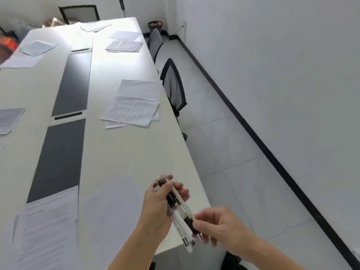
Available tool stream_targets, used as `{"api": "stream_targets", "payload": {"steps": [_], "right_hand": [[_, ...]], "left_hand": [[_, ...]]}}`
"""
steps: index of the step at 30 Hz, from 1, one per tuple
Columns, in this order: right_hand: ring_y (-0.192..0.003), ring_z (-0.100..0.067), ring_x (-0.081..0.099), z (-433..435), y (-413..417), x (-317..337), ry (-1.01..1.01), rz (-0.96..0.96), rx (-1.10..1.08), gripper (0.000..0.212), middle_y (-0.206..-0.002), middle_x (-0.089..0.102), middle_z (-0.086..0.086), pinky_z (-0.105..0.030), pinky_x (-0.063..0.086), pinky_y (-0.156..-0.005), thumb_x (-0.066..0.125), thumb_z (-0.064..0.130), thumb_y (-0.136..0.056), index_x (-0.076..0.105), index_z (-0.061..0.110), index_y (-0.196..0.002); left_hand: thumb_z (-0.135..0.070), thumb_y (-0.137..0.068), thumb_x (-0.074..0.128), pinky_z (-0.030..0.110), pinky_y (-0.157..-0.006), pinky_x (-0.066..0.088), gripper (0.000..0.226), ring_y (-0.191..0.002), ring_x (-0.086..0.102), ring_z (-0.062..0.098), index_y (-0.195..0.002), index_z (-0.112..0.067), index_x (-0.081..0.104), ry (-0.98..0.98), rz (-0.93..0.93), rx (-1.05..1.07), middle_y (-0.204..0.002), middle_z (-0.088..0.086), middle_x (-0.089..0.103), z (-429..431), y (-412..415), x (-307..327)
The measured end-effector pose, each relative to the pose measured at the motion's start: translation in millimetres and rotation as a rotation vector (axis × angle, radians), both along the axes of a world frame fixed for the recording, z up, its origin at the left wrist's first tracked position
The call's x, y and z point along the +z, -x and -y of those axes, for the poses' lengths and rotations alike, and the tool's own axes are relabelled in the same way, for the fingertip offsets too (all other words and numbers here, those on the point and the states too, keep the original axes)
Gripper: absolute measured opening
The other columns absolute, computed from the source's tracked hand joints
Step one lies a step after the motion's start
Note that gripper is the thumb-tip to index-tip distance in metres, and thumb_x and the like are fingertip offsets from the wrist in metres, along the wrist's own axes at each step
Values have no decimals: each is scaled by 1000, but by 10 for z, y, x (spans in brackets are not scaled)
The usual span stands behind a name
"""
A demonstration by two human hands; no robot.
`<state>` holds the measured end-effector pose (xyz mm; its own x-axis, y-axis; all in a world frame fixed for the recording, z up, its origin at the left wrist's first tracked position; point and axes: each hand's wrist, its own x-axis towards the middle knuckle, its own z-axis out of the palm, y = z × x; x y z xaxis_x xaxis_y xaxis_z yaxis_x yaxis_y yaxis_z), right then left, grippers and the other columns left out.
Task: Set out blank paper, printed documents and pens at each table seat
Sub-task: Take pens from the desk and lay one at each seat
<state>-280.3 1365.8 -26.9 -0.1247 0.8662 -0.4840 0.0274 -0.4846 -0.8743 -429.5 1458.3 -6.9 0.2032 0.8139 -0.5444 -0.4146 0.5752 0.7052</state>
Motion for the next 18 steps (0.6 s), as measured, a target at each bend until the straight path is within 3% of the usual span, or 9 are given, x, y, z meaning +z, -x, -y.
{"api": "stream_targets", "payload": {"steps": [3,10,14,18], "right_hand": [[-60,-14,63,-86,-484,-46,-3,9,5,23,-86,74,-20,-22,44,-49,66,21,-92,71,-1,-96],[-58,-10,61,-351,-2036,-83,-38,241,41,17,-67,70,0,-19,43,-51,58,19,-96,66,7,-87],[-51,-10,51,-475,-2789,-197,-53,348,-68,19,-56,56,5,-21,42,-52,55,20,-98,63,9,-85],[-50,-11,50,-875,-3298,-278,-70,340,-198,17,-55,56,1,-22,41,-49,53,18,-99,67,15,-91]], "left_hand": [[-2,-97,48,43,-64,58,12,-64,66,35,-107,-2,53,-23,-78,-62,-72,20,64,-102,-481,-56],[-12,-99,49,37,-50,57,8,-58,69,30,-97,-5,52,-39,-195,13,-67,14,63,-348,-1785,-171],[-16,-98,53,23,-35,42,12,-37,51,16,-89,-8,50,8,-251,91,-64,10,55,-567,-2208,-253],[-15,-94,59,22,-33,37,9,-35,42,12,-90,-9,53,-15,-288,85,-61,7,53,-936,-2373,-286]]}}
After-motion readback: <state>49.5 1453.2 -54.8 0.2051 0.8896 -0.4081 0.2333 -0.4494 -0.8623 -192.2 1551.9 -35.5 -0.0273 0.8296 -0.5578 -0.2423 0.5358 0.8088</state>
